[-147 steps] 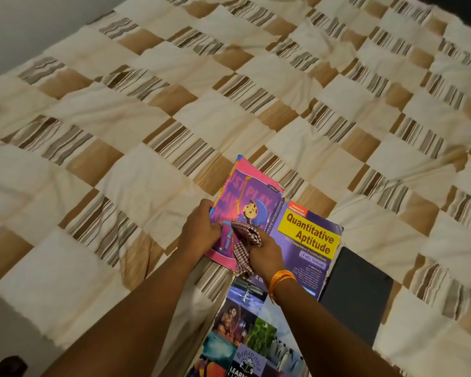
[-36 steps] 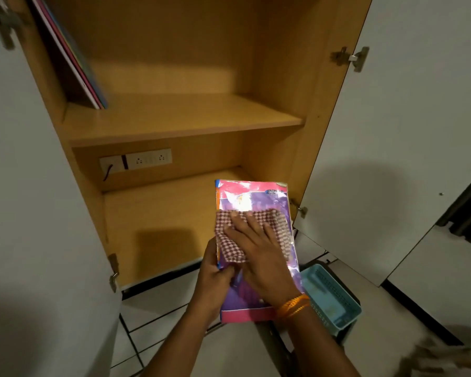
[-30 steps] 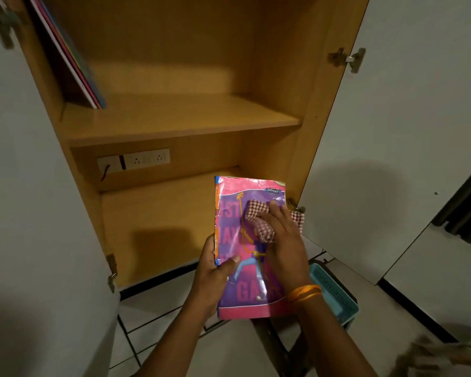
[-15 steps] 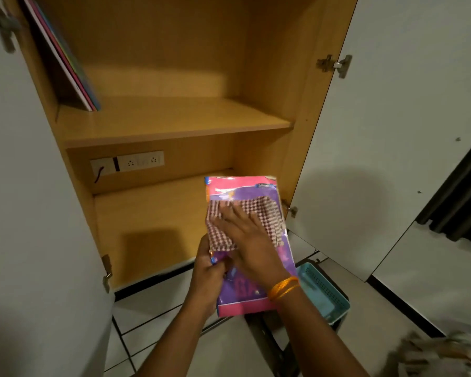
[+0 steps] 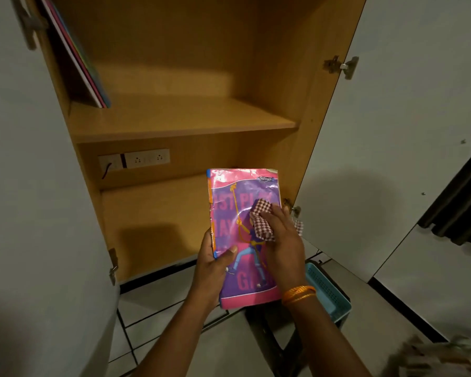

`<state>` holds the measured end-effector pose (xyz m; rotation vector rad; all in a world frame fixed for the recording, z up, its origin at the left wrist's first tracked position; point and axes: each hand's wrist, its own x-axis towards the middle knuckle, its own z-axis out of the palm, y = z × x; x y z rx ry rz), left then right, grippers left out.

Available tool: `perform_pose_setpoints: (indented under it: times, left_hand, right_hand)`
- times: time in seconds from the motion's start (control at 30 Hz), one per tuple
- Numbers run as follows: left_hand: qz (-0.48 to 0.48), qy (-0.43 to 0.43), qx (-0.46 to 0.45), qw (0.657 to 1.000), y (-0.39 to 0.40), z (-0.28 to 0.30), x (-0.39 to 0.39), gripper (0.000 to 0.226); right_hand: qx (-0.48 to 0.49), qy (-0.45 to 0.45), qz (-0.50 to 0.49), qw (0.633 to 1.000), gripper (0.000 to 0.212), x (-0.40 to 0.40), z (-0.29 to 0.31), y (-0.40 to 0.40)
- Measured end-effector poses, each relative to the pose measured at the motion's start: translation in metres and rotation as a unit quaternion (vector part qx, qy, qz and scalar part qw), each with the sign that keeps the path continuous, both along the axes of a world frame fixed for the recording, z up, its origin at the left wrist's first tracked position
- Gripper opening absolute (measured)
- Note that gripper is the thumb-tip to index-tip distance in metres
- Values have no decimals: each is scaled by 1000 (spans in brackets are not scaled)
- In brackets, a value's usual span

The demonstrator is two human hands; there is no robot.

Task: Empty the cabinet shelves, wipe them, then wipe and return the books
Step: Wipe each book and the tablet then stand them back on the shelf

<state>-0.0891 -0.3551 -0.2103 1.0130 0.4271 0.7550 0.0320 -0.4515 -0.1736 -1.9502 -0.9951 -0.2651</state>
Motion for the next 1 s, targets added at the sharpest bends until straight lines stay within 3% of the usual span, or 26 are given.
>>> perform_pose_setpoints:
  times: [0.1,0.2,0.3,0.43,0.57,0.63,0.7,0.77,0.83,0.93,1.0]
  left_hand:
    - [13,3,42,999,-3,5,4,47]
    - [22,3,56,998,-6,8,5,38]
    - [28,19,-13,999,-3,12,5,34]
    - [-56,75,-119,988,9,-8,-4,41]
    - [-81,7,-191,978,14,-2,-3,58]
    - [-51,-46,-184,981,20,9,4,75]
    - [8,-57,-137,989,27,10,10,76]
    - [79,-45,-84,992,31,7,11,50]
    - [91,-60,-88,990,28,5,13,31]
    - [31,-78,-110,990,23,3,15,40]
    - [24,-72,-91,993,24,3,16,44]
  right_hand:
    - [-22,-43,20,999,67,-10,6,13]
    - [-56,-97,48,993,61,-28,9,23]
    - [-102,-158,98,977,68,-44,5,25]
    - [-127,-178,155,963,70,-63,-12,19]
    - [-131,-201,147,960,69,-74,-28,8]
    - [-129,-220,132,958,67,-76,-38,3]
    - [-143,-241,115,953,69,-75,-50,-3]
    - [-148,-240,103,954,78,-70,-60,-9]
    - [-121,-221,82,964,72,-64,-61,-13]
    - [-64,-157,43,985,64,-51,-56,-13]
    - [-5,-67,31,997,60,-37,-52,-13]
